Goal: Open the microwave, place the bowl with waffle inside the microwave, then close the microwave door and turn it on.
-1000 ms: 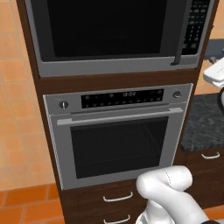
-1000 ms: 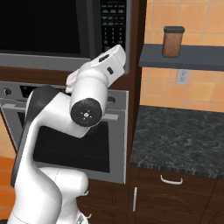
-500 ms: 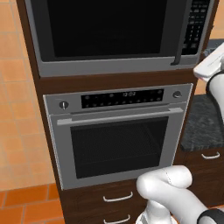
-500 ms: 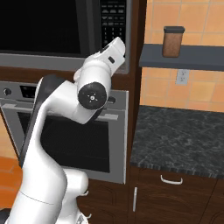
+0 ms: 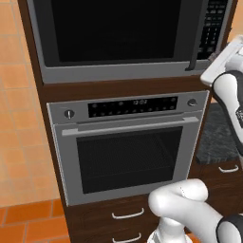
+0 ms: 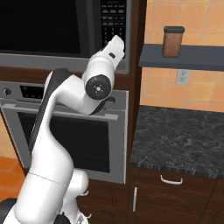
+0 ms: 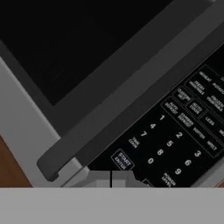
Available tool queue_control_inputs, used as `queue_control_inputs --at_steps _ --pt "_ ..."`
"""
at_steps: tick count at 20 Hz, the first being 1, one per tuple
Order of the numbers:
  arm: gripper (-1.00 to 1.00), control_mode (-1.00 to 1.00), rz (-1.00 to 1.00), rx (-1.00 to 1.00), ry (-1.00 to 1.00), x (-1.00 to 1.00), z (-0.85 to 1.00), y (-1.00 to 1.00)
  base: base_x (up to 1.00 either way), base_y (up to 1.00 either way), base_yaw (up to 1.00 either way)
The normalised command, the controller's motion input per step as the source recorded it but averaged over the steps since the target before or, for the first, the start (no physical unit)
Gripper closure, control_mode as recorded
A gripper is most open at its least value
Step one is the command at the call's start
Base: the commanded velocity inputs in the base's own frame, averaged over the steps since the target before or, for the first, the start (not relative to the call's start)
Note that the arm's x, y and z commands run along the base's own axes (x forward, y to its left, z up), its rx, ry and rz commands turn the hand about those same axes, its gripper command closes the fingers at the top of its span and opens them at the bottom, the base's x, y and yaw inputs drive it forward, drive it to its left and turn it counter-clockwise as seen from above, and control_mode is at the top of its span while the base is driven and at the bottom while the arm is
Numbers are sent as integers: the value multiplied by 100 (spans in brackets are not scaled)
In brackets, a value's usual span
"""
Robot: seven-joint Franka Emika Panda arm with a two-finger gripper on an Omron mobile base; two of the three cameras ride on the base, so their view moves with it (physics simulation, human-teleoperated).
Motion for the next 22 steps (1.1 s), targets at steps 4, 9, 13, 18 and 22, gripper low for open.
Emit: queue_control_inputs --at_steps 4,9,13,18,22 --pt "100 -100 0 -8 0 52 0 0 0 0 0" --pt "100 -100 0 -3 0 51 0 -4 0 0 0" --pt "100 -100 0 -1 0 43 0 -9 0 0 0" --pt "100 -100 0 -3 0 50 0 -3 0 0 0" --pt "100 -100 -6 -3 0 53 0 0 0 0 0"
